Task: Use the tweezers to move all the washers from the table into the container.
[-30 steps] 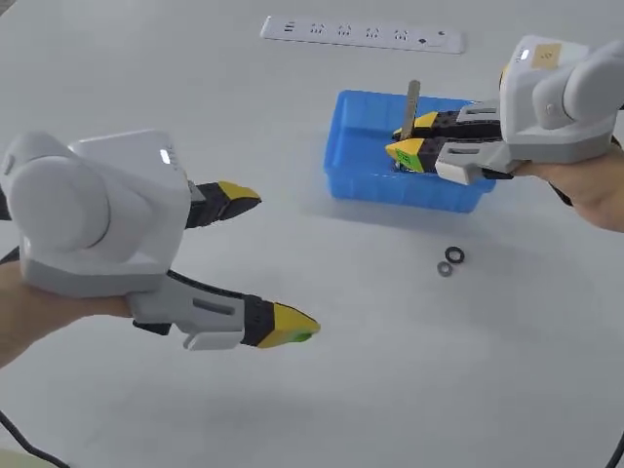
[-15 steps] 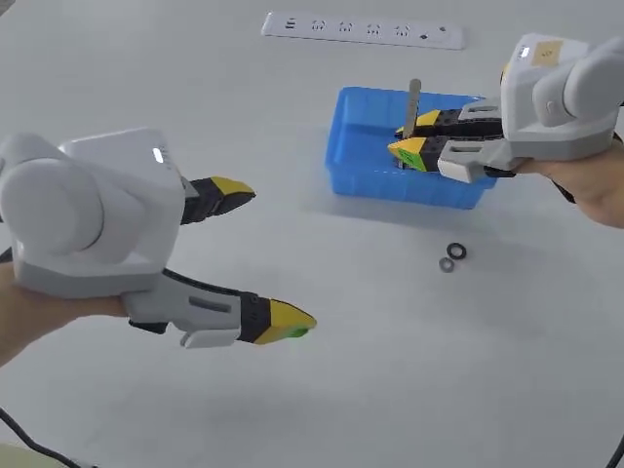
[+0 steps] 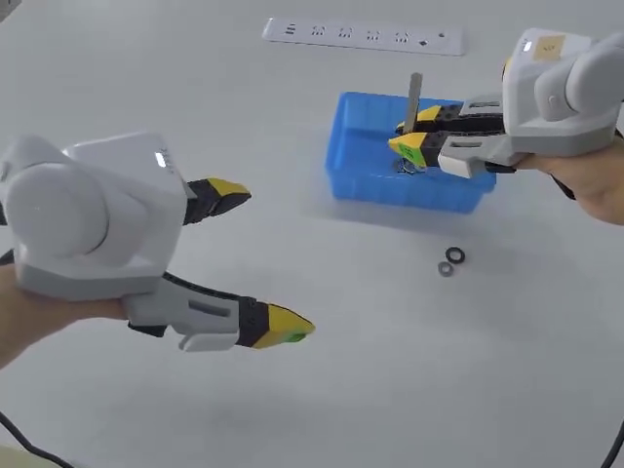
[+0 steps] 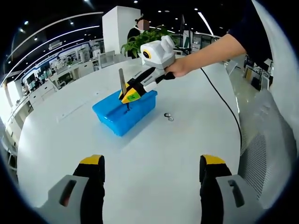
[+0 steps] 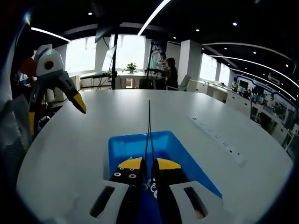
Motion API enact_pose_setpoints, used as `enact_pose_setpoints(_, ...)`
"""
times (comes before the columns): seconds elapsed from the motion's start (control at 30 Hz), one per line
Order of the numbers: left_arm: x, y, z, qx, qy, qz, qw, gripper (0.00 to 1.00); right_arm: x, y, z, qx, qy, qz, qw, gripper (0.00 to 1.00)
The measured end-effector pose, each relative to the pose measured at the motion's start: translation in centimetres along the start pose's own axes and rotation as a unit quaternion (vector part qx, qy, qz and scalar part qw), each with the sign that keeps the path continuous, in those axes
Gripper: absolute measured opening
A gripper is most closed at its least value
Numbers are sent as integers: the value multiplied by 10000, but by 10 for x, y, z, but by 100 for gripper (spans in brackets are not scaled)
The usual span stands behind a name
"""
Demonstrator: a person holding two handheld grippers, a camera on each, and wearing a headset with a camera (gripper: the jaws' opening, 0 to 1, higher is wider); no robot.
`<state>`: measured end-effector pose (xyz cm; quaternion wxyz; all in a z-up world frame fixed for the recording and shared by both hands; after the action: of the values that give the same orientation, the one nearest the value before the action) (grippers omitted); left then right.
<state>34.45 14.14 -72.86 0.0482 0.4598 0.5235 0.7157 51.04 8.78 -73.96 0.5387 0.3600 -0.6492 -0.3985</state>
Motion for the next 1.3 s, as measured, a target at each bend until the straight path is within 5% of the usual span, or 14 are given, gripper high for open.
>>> enact_pose_setpoints(0.27,3,14,15,-56,161,-130,9998,88,9,13,0,82,-20,-55,9999,10)
enact_pose_setpoints(0.5,-9,62,42,-278,186,-691,9970,77,18,21,4,106,30,-125,9999,10)
enact_pose_setpoints(0.63,-26,83,58,-333,150,-780,9963,76,20,21,7,154,62,-89,9998,10)
enact_pose_setpoints(0.73,-38,112,61,-412,-40,-1101,9931,73,21,22,9,202,107,-92,9997,10)
enact_pose_setpoints(0.87,-58,137,62,-774,-335,-1172,9895,64,22,24,9,240,122,-120,9996,10)
enact_pose_setpoints(0.93,-67,141,58,-851,-593,-1088,9886,62,23,24,9,248,113,-123,9996,10)
enact_pose_setpoints(1.17,-80,154,55,-1200,-832,-1002,9842,55,28,31,11,323,157,-200,9992,10)
enact_pose_setpoints(1.27,-82,154,61,-1243,-967,-984,9826,41,28,32,11,291,175,-235,9991,10)
enact_pose_setpoints(1.3,-80,157,57,-1041,-1203,-1051,9817,35,28,33,11,290,180,-253,9991,10)
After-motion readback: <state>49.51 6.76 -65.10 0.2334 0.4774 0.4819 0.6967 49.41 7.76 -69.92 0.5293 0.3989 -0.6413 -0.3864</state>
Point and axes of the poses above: the centre of the closed fingertips' face, and the gripper's own axes: x roughly backward along the fingers, z roughly to its left, y roughly out of its top, the point moved 1 cm from there along x, roughly backward along the fingers, and after that the axes turned 1 degree about -z, right-handed, at the moved point
